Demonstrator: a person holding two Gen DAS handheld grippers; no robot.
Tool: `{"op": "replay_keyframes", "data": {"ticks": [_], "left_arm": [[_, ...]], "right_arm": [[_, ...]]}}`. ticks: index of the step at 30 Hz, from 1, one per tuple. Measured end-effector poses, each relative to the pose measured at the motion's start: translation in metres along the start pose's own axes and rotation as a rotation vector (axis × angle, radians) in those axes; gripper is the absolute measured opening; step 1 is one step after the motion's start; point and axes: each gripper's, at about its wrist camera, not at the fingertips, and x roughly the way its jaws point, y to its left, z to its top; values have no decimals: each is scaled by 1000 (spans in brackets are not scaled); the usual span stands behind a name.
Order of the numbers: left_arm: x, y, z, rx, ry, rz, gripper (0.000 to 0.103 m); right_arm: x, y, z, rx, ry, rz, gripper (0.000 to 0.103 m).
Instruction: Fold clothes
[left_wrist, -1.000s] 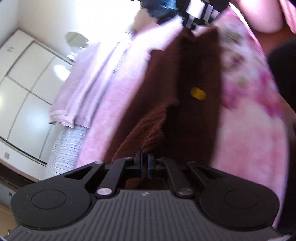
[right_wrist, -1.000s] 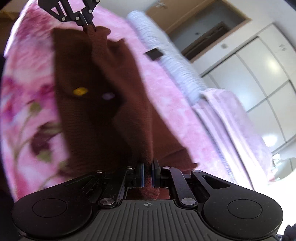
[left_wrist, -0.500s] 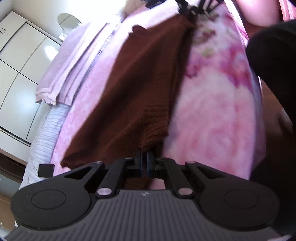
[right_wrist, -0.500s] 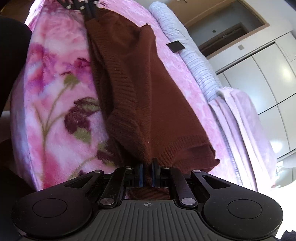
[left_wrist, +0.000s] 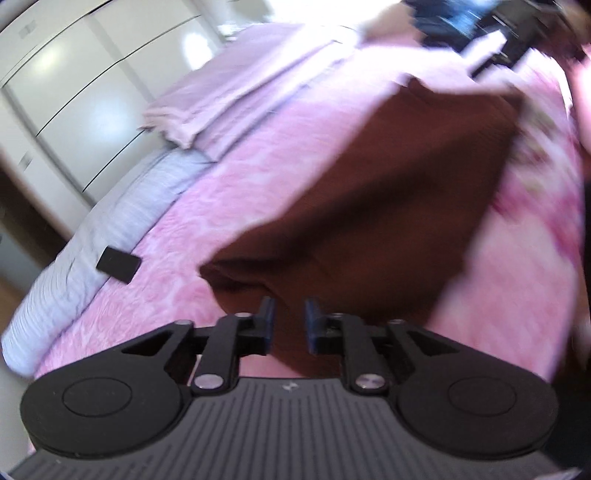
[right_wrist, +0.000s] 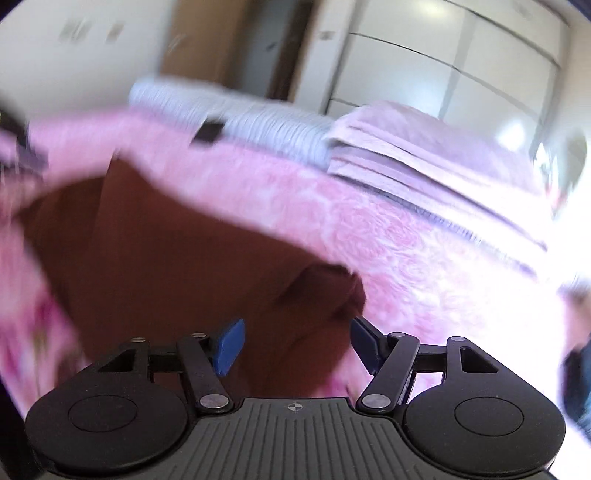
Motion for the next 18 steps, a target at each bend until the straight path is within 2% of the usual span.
{"op": "replay_keyframes", "data": {"ticks": [2,5,8,10,13,15,18], "left_arm": [[18,17,14,-53,-13,3,18],[57,38,29,-120,12,-28,18],[99,57,33,-205,33,-92,18],[124,69,29,-243,62,-105,17],[155,79,19,-253,124,-64,17],[161,86,14,-285,132,-51,17],[144,91,18,-305,105,-19,17]], "right_arm": [[11,-10,18,70,-25,43,67],[42,-17,50,104,-20,113,67],[79,-16,68,97,7,164,66],[104,-21,75,75,41,190,66],[138,-24,64,15,121,134,66],[160,-27,56,-26,175,94,66],[156,-49,56,100,145,57,66]]}}
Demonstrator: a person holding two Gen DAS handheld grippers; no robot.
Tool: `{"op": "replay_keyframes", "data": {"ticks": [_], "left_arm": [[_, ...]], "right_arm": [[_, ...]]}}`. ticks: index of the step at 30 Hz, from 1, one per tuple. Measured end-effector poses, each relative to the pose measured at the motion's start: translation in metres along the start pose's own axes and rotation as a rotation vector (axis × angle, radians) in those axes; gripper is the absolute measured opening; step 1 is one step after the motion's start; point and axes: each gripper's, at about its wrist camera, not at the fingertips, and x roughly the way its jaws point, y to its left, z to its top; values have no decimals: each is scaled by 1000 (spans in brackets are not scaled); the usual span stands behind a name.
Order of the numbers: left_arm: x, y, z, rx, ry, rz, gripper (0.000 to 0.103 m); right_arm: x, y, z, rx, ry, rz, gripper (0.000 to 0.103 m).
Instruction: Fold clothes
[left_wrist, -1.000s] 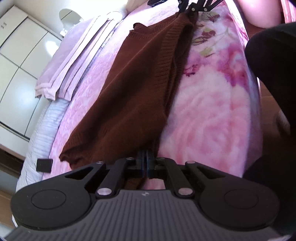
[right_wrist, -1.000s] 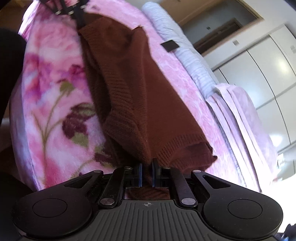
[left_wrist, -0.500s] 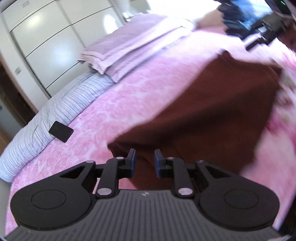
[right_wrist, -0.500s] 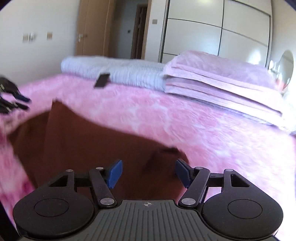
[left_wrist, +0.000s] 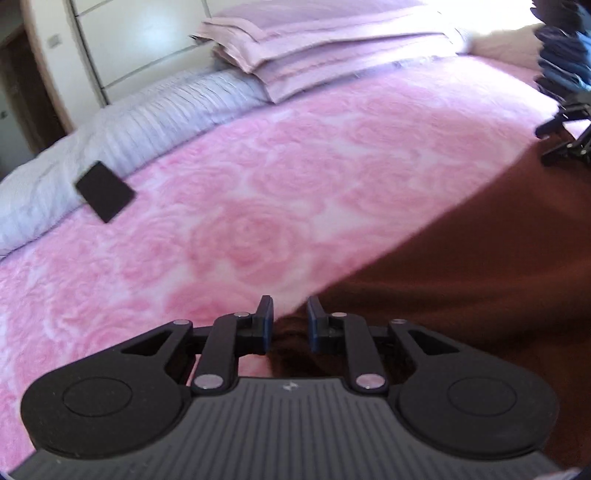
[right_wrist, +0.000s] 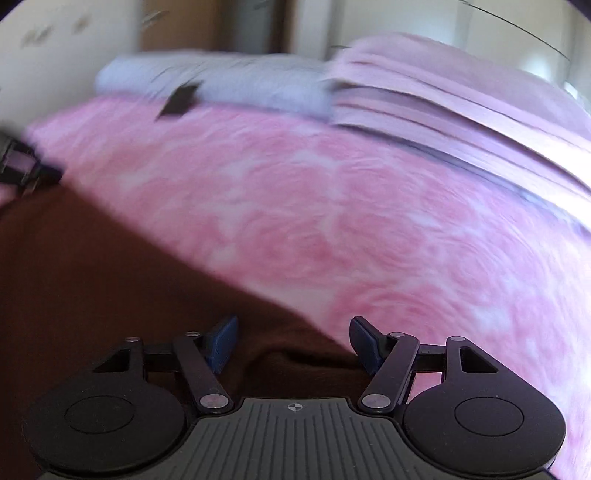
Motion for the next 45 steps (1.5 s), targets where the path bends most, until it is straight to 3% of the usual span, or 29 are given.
{"op": "replay_keyframes", "data": {"ticks": [3,6,9,12,13,15,17,23,27,29,30,33,34,37,39,45], "left_arm": [[-35,-9,-1,17,-34,-27,17],[-69,-28,-10,-30,-19,-118,20],[-91,-49,-24,-90,16,-249,26],[-83,-67,-38,-132,108,-314,28],[-76,-72,-42,-129,151,-314,27],[-84,-76,-48,-125,139,-302,8],[-103,-76,-54,-121,116,-279,3],[-129,-69,-85,-190,96,-257,4],[-135,-66,-83,-224,39,-234,8],[-140,-66,-80,-230,1,-226,8],[-137,-70,-80,-211,11,-224,8],[-126,-83,-82,-131,58,-210,12],[-129,-82,-81,-132,53,-205,12],[-140,-74,-78,-156,23,-195,13],[-139,-66,-70,-149,19,-173,19],[-100,-38,-27,-94,-3,-118,22]], "right_arm": [[-38,10,-2,-1,-72,11,66],[-76,28,-8,-2,-115,50,66],[-104,54,-20,21,-140,98,66],[-115,79,-34,12,-120,117,66],[-116,86,-39,13,-109,120,66],[-114,94,-46,28,-77,130,66],[-114,100,-53,23,-64,125,66],[-109,109,-72,53,-7,124,66],[-127,118,-75,85,-84,114,66],[-131,124,-79,87,-89,152,66],[-133,127,-81,87,-90,171,66],[-116,135,-93,21,16,172,66],[-118,132,-95,31,3,177,66],[-135,122,-90,58,-31,156,66],[-142,111,-84,51,-55,131,66],[-124,76,-45,-8,-77,67,66]]}}
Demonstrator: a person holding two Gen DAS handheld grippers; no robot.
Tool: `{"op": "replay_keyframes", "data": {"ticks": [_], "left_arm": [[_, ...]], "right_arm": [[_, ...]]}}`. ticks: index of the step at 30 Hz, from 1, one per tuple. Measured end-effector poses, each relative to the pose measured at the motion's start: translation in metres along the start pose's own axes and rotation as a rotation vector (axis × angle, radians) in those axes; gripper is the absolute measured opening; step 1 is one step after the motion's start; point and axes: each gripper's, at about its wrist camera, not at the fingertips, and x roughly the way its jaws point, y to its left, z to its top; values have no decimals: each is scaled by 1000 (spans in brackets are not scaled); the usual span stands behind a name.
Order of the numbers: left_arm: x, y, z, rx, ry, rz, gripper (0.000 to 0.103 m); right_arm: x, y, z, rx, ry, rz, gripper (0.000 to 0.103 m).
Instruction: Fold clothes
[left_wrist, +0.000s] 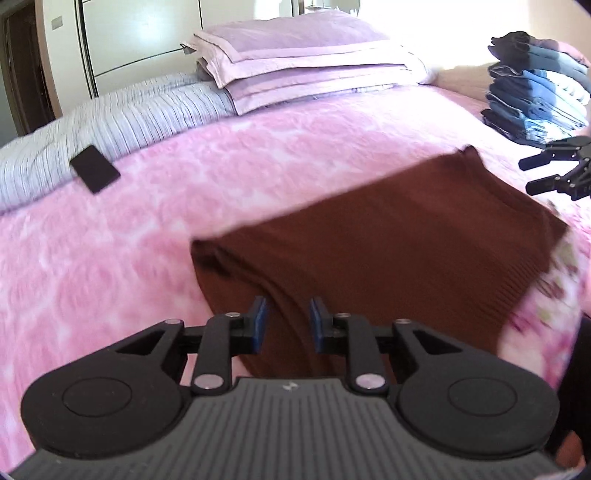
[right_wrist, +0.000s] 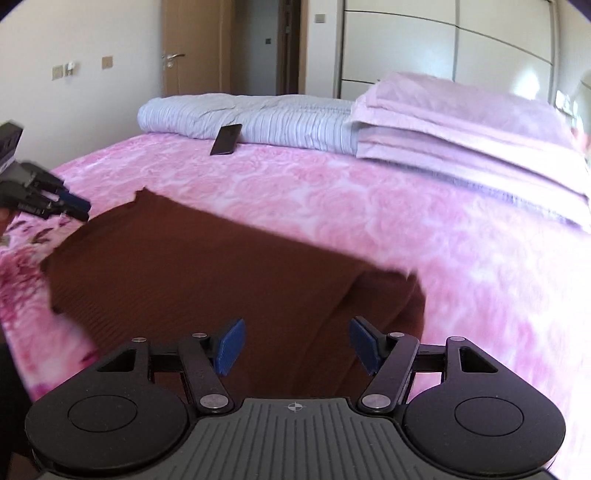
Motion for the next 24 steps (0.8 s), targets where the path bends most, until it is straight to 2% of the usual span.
{"op": "replay_keyframes", "data": {"ticks": [3,5,7,9,10,15,17,19,22,24], "left_arm": [[28,10,22,33,11,-27,22],[49,11,32,52,43,-85,22],[74,9,36,96,89,-107,21],[99,8,35,152,122,-68,21],[108,12,35,147,119,-58,21],[135,25,42,110,101,-40,21],[131,24,43,119,97,-24,21],[117,23,43,110,77,7,20],[77,23,31,50,23,-2,20],[54,18,19,27,8,-20,20]], "right_arm": [[31,-9,23,-82,19,16,66],[56,-10,37,-132,45,57,66],[86,-10,46,-159,120,114,66],[119,-16,47,-171,204,96,65],[136,-19,47,-176,246,85,62],[167,-52,49,-72,209,78,62],[163,-53,52,-56,210,78,62],[143,-45,53,-79,189,40,62],[100,-28,51,-66,110,28,62],[78,-11,38,-55,103,51,62]]}}
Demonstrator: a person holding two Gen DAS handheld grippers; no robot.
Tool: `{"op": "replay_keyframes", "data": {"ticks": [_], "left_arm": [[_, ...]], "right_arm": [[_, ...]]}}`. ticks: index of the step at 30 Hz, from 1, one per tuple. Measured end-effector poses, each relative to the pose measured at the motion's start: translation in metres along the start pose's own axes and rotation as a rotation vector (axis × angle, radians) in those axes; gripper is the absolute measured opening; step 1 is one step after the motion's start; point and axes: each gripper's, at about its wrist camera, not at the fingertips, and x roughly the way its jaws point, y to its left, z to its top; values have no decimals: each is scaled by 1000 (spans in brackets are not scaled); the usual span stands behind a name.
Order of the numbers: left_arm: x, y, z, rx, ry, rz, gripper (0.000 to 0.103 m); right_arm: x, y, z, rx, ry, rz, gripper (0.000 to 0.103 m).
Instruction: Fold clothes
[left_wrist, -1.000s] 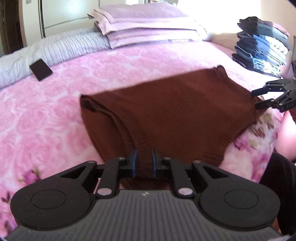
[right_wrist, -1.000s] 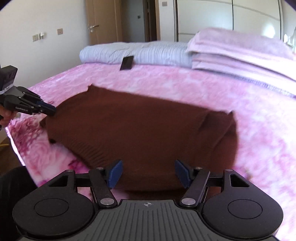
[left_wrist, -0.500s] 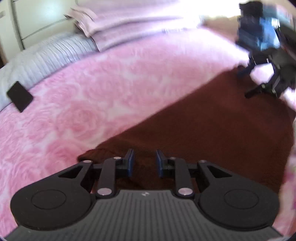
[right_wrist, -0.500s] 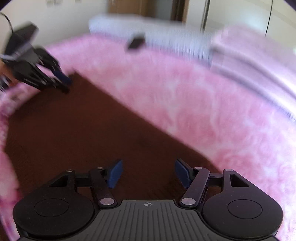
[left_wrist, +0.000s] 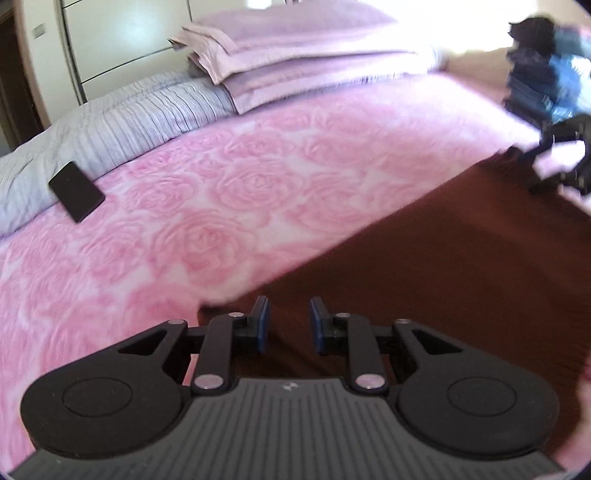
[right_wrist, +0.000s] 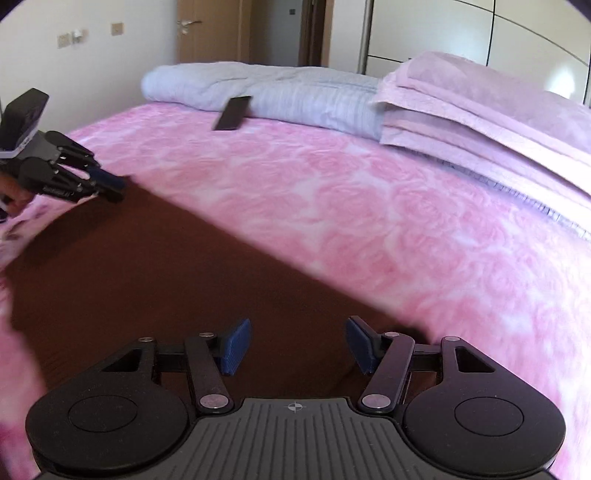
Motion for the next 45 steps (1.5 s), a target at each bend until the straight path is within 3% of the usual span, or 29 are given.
{"op": "replay_keyframes", "data": {"ticks": [6,9,13,19,24,27,30,32,33,34,35,39,41,45], "left_arm": [[-19,-16,-37,4,77,22,20],[-49,-4,-41,-51,31,48,21],[-89,9,-55,-59,-3,98,22],[-121,24,-86,-86,-16,123,28],[-122,36,-106,-126,-12,73,37],[-115,42,-114,-134,-12,55,38],[-109,45,-120,-150,-13,47,38],[-106,46,-122,-156,-15,42,38],[-106,45,-123,-155,-18,37,38],[-105,44,-123,-154,-20,33,38],[-105,42,-123,-155,-23,27,38],[-100,36,-115,-166,-28,7,38],[-97,29,-105,-161,-37,-4,38],[-93,11,-74,-138,-80,-14,38]], "right_arm": [[-10,29,-41,18,113,-47,62],[-40,61,-29,1,21,-81,62],[-61,140,-16,-84,-101,-10,62],[-14,281,-1,-338,-110,118,62],[39,338,8,-439,-76,76,62],[72,361,7,-576,-37,-34,62],[85,368,0,-680,-75,-124,62],[91,362,0,-677,-83,-178,61],[95,356,1,-656,-78,-192,57],[98,350,1,-635,-72,-205,36],[101,345,1,-615,-62,-196,24],[99,335,8,-550,-84,-151,14],[89,323,17,-464,-122,-119,13],[50,260,48,-116,-264,-17,12]]}}
